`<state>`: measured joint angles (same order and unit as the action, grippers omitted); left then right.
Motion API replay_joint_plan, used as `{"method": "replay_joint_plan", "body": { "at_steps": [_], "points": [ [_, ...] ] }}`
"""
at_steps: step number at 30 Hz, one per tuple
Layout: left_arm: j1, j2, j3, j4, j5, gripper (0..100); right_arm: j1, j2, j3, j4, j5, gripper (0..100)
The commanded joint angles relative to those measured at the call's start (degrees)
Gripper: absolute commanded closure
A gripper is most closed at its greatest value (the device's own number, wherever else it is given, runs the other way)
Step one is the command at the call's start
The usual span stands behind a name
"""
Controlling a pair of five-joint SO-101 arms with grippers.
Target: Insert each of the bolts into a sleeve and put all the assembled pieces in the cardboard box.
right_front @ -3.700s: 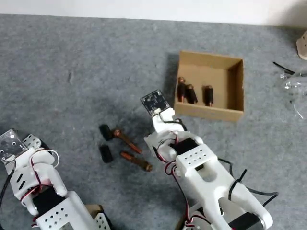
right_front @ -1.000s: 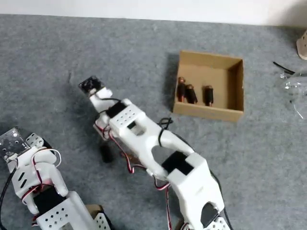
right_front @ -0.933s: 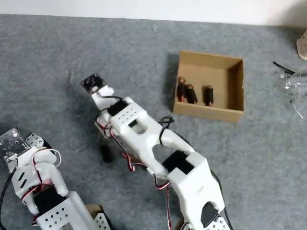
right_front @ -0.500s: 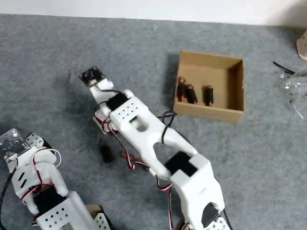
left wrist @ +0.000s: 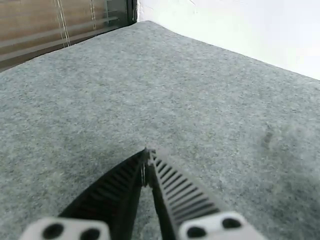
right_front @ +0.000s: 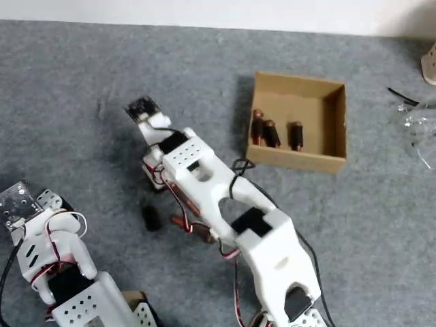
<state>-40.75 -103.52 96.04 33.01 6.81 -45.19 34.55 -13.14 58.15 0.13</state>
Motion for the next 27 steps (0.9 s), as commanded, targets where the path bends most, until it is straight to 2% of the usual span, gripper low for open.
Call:
{"method": "replay_joint_plan", "body": {
  "at_steps": [1,11,14,17,20,25,27],
  "points": [
    [1.1,-0.84,1.1,-0.09,0.18,99,1.63,-0.04,-1.27,-1.01,-0.18,67.7],
    [1.01,-0.84,1.1,0.0,0.18,99,2.15,0.13,-0.84,-0.75,-0.44,70.1],
    [0.92,-0.84,1.1,0.0,0.18,99,2.59,0.13,-0.84,-0.75,-0.44,81.7],
    [0.92,-0.84,1.1,0.09,0.18,99,2.59,0.22,-0.84,-0.75,-0.35,99.3],
    [0.92,-0.84,1.1,0.09,0.18,99,2.42,0.04,-0.84,-0.66,-0.18,99.3],
    [1.01,-0.84,1.1,0.09,0.18,99,4.0,-1.71,-2.95,7.87,-0.53,99.3],
    [1.01,-0.84,1.1,0.09,0.18,99,4.88,-5.14,-4.35,8.31,-0.53,99.3]
  ]
}}
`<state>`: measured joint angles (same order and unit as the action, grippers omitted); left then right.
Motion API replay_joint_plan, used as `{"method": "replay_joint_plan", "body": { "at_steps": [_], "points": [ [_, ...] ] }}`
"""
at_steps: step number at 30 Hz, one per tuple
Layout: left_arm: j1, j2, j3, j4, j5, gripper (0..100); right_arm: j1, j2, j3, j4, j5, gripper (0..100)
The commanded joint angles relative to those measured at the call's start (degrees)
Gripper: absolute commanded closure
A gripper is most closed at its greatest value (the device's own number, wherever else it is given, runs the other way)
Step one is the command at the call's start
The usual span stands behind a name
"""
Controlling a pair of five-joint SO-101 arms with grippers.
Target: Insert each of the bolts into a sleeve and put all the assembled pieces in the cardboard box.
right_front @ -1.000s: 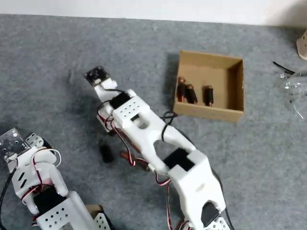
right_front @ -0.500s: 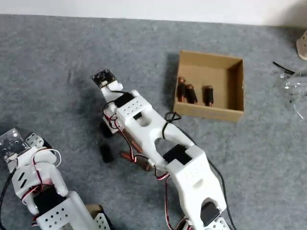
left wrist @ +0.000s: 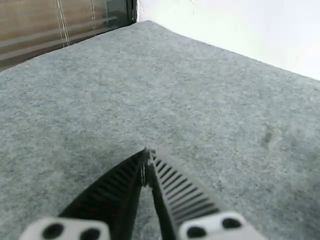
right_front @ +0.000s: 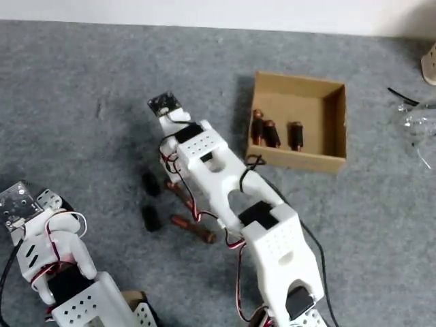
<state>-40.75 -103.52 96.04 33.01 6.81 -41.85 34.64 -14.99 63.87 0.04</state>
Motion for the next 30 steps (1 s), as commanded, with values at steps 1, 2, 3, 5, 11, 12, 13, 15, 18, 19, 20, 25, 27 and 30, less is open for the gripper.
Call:
{"method": "replay_joint_plan", "body": {
  "at_steps": [1,2,3,5,11,12,13,15,18,19,20,25,27,30],
  "points": [
    [1.01,-0.84,1.1,0.09,0.18,99,2.51,-7.34,-2.42,3.03,-0.44,99.3],
    [1.1,-0.84,1.1,0.09,0.18,99,3.56,-9.63,-1.27,3.3,-0.44,99.3],
    [1.1,-0.84,1.1,0.09,0.18,99,4.62,-12.0,0.13,3.3,-0.44,99.3],
    [1.1,-0.84,1.1,0.09,0.18,99,7.16,-17.1,2.86,3.21,-0.44,99.3],
    [1.1,-0.84,1.1,0.09,0.18,99,13.76,-30.2,11.47,2.51,-0.35,99.3],
    [1.1,-0.84,1.1,0.09,0.18,99,13.76,-31.52,13.85,1.27,-0.35,99.3],
    [1.19,-0.84,1.1,0.09,0.18,99,13.58,-32.4,16.57,-0.22,-0.35,99.3],
    [1.19,-0.84,1.1,0.09,0.18,99,11.21,-33.19,21.32,-4.18,-0.35,99.3],
    [1.19,-0.84,1.1,0.09,0.18,99,6.73,-33.19,26.51,-6.55,-0.18,99.1],
    [1.19,-0.84,1.1,0.09,0.18,99,5.23,-33.36,26.68,-6.81,-0.26,98.2],
    [1.19,-0.84,1.1,0.09,0.18,99,3.56,-33.36,25.8,-6.73,-0.35,95.9],
    [1.19,-0.84,1.1,0.09,0.18,99,-4.26,-29.93,20.26,-6.73,-0.35,82.0],
    [1.19,-0.84,1.1,0.09,0.18,99,-6.64,-25.45,16.66,-6.55,-0.35,82.3],
    [1.19,-0.84,1.1,0.09,0.18,99,-7.78,-17.01,10.59,-4.88,-0.44,82.3]
  ]
}}
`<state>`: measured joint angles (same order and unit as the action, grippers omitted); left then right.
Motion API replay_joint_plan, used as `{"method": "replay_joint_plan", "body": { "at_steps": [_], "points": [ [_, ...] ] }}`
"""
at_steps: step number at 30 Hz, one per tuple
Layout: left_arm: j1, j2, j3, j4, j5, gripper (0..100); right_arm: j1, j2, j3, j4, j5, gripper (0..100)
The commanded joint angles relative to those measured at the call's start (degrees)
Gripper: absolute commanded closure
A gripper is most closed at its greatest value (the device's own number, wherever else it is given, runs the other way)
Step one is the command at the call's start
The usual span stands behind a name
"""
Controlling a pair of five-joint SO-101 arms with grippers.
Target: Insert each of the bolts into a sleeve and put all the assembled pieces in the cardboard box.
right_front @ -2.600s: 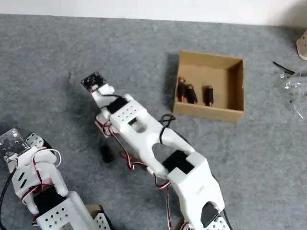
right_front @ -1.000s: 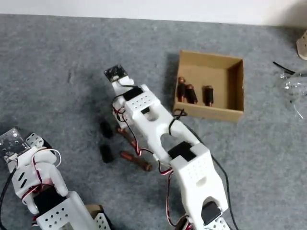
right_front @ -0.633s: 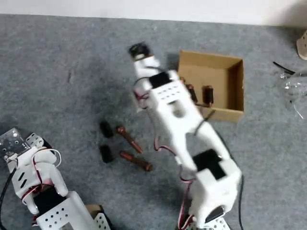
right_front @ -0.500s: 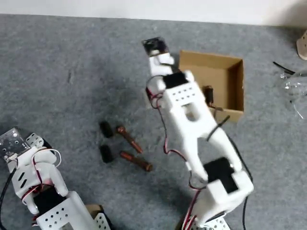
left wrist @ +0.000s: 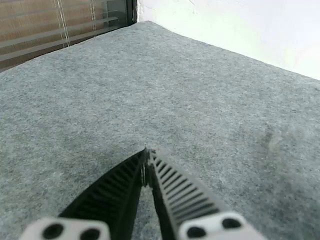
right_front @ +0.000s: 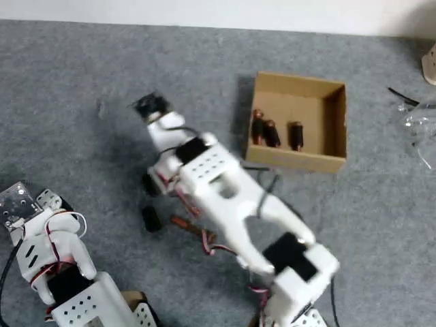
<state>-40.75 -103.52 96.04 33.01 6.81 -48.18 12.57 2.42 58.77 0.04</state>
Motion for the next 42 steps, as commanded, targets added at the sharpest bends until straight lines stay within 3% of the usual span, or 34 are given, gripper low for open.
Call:
{"method": "replay_joint_plan", "body": {
  "at_steps": [1,8,15,25,42],
  "points": [
    [1.19,-0.84,1.1,0.09,0.18,99,-1.54,8.04,-9.63,1.45,-0.44,82.3],
    [1.19,-0.84,1.1,0.09,0.18,99,-1.27,25.98,-35.74,16.75,-3.25,82.3],
    [1.19,-0.84,1.1,0.09,0.18,99,-1.19,39.87,-55.34,23.78,-3.25,82.3],
    [1.19,-0.84,1.1,0.09,0.18,99,-1.63,44.0,-82.51,35.12,-3.34,82.3],
    [1.19,-0.75,1.1,0.09,0.18,99,-4.0,56.13,-81.89,34.59,-3.6,82.3]
  ]
}}
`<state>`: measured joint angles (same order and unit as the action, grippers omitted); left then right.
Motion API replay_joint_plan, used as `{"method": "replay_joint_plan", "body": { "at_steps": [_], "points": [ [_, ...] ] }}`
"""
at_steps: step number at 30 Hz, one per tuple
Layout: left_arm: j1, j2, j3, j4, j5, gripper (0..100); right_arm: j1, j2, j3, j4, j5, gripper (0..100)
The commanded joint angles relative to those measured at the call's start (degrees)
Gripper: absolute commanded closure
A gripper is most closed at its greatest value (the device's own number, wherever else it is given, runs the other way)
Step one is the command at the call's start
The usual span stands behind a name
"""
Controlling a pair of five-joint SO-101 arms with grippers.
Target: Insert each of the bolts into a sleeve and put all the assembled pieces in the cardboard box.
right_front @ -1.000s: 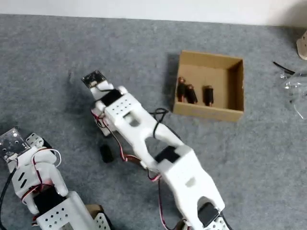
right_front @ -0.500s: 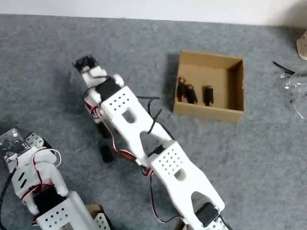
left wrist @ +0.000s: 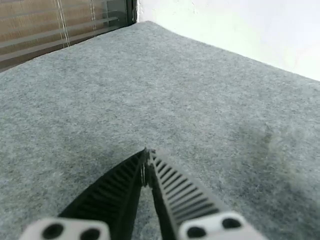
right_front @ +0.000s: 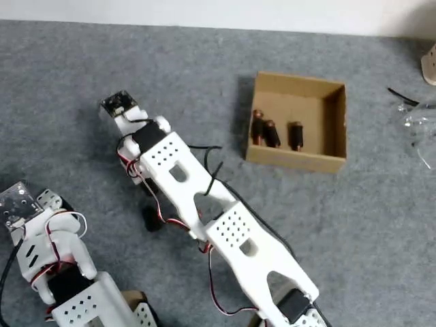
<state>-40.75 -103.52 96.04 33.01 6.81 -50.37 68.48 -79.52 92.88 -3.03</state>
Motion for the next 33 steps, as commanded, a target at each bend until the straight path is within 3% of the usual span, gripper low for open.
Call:
{"method": "replay_joint_plan", "body": {
  "at_steps": [1,15,26,33],
  "points": [
    [1.19,-0.75,1.1,0.09,0.18,99,-2.24,0.22,0.04,1.63,-0.53,82.3],
    [1.19,-0.75,1.1,0.09,0.18,99,-7.34,0.22,-4.97,7.16,-0.7,82.3],
    [1.1,-0.75,1.1,0.09,0.18,99,-3.03,0.57,-5.41,7.69,-0.7,91.6],
    [1.01,-0.75,1.1,0.09,0.18,99,-2.86,4.53,-2.07,7.78,-0.7,91.8]
  ]
}}
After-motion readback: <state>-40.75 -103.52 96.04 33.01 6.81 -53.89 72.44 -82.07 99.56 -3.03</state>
